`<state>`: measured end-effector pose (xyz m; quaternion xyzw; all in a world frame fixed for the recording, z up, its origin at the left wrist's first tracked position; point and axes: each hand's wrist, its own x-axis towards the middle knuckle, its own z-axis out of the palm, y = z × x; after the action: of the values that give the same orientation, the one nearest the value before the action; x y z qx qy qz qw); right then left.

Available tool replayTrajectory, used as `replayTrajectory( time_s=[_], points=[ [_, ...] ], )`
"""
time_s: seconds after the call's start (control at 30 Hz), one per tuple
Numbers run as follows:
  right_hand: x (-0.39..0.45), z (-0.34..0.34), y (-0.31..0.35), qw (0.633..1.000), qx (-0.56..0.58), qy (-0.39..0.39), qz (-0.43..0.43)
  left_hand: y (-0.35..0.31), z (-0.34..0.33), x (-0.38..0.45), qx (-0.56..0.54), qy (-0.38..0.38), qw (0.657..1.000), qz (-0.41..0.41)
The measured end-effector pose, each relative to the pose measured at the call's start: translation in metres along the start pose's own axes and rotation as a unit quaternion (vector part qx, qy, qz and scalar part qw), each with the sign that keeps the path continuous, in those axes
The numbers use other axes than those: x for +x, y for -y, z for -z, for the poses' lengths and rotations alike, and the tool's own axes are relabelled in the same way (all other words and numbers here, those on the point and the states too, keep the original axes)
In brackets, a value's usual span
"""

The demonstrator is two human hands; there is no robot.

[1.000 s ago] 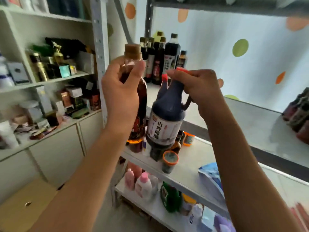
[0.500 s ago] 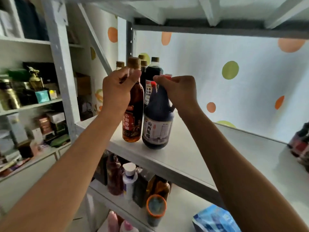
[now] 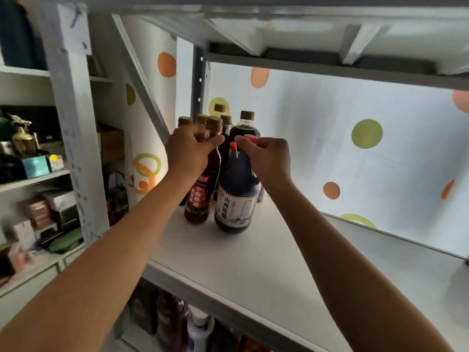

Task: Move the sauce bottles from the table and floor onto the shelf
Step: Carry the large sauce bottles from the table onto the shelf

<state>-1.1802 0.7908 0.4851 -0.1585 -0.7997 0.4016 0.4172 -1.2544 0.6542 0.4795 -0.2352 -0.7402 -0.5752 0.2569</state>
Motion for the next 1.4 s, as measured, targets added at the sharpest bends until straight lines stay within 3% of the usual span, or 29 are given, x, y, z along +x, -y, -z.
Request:
replayTrajectory(
  time_s=[0.37,0.57,0.73,0.97,1.2,1.4],
  points=[
    [0.024,-0.034,-0.024,0.996,-0.048,-0.061,0.038,0.022,-0.024,0.031,-0.024,0.003,0.999,-0.022],
    [0.024,-0.047,-0.022,0.988,-0.111,-0.049,0.096,0.031,-0.037,0.038,0.015,-0.01,1.0,-0.012],
    [0.019,-0.049,-0.029,0.976,-0.151,-0.085,0.132,0.036,-0.045,0.039,0.052,-0.002,0.998,-0.022],
    [0.011,-0.048,-0.031,0.98,-0.155,-0.061,0.113,0.037,-0.034,0.034,0.106,0.045,0.992,-0.044],
    [-0.002,-0.033,-0.032,0.99,-0.114,-0.036,0.08,0.027,-0.02,0.002,0.144,0.032,0.98,-0.135],
    [-0.036,-0.025,-0.033,0.964,-0.133,-0.056,0.224,0.023,-0.011,-0.049,0.275,-0.013,0.942,-0.194]
  ],
)
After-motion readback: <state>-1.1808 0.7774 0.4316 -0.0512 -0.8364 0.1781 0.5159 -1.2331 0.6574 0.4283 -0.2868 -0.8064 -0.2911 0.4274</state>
